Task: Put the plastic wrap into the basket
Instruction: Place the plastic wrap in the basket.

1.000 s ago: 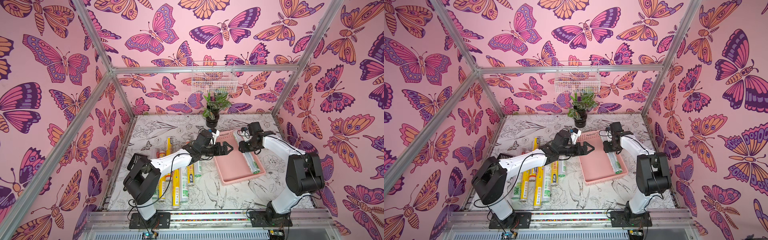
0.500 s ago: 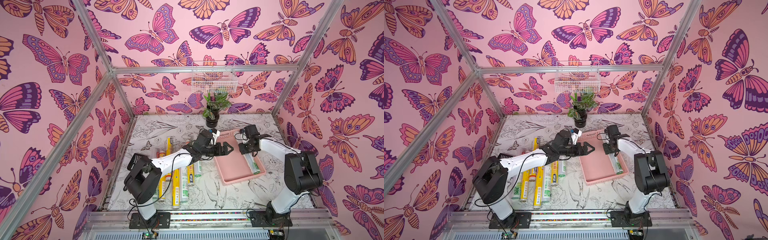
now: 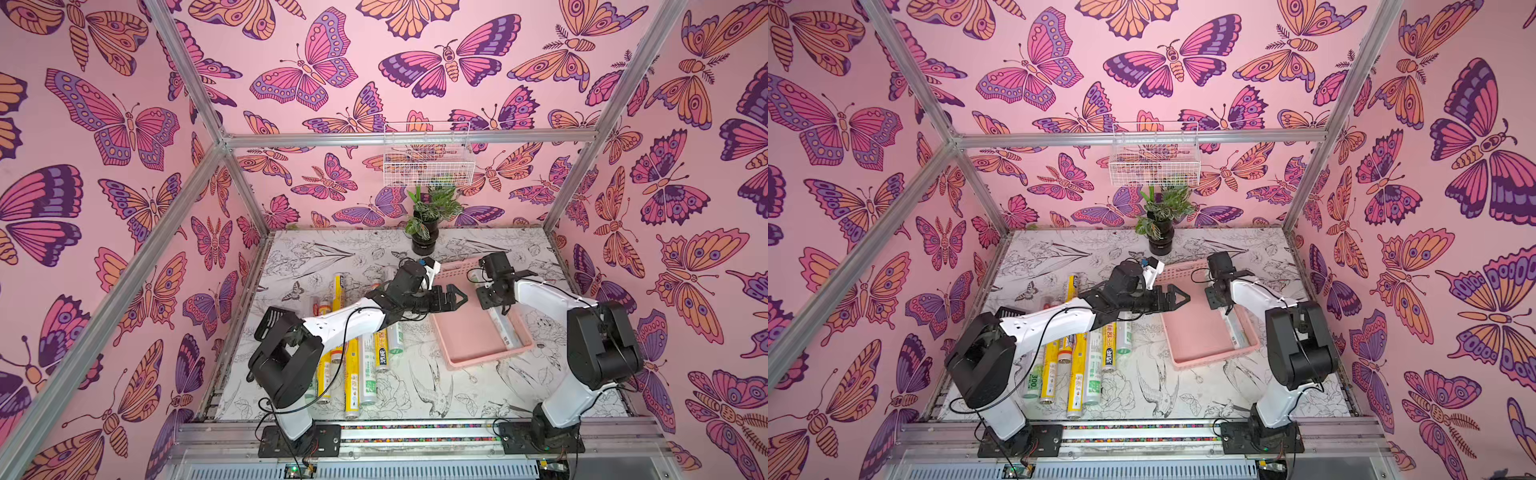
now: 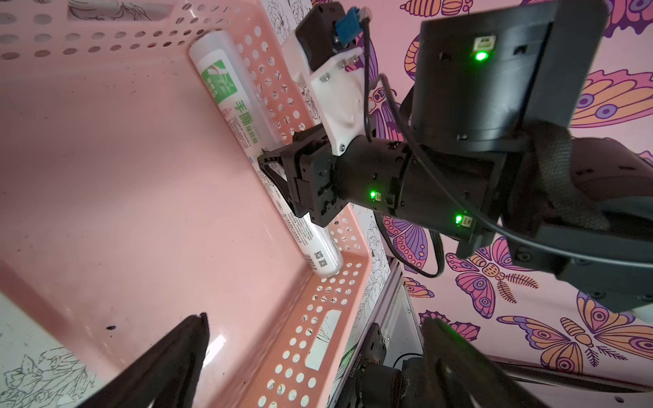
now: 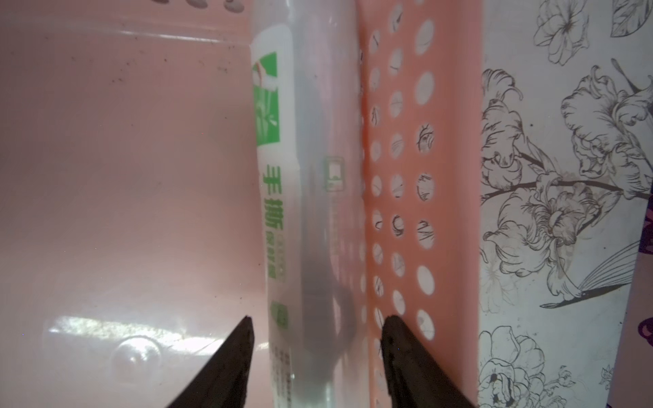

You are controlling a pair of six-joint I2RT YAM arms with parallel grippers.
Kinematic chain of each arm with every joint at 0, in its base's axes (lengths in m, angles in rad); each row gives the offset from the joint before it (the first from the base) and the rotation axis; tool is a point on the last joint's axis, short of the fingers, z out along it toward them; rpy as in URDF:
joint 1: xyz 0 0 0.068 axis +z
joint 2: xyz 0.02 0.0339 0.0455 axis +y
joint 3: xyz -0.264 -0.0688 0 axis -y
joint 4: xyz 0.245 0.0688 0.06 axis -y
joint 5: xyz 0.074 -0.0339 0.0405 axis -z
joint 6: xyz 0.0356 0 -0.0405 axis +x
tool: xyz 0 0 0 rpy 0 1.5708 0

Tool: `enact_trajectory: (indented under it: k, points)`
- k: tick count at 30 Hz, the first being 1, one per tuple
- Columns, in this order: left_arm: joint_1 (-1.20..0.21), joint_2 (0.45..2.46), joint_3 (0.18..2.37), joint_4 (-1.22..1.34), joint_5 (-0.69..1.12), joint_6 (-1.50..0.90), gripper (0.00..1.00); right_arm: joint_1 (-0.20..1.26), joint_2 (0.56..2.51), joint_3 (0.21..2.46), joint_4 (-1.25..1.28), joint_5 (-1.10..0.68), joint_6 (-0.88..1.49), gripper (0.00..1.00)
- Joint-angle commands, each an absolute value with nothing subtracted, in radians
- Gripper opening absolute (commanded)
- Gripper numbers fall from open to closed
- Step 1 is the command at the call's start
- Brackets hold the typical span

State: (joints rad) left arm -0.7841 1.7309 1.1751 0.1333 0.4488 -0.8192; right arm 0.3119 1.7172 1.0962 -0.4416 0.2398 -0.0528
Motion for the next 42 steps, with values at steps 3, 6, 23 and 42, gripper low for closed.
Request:
enact_trajectory:
  k: [3, 6, 23, 42]
  points:
    - [-0.788, 1.736, 1.183, 0.126, 0.464, -0.802, 1.00, 0.330, 1.687, 1.103, -0.445, 0.344, -0.039, 0.58]
    - [-0.787, 1.732, 1.175, 0.126, 0.460, -0.802, 1.00, 0.342, 1.684, 1.109, -0.460, 0.412, -0.023, 0.53]
    - [-0.779, 1.581, 1.057, 0.018, 0.195, -0.728, 1.00, 0.367, 1.284, 0.967, -0.402, -0.034, 0.373, 0.51]
    - [-0.610, 1.228, 0.728, 0.002, -0.015, -0.779, 1.00, 0.742, 1.476, 1.110, -0.319, -0.019, 0.594, 0.49]
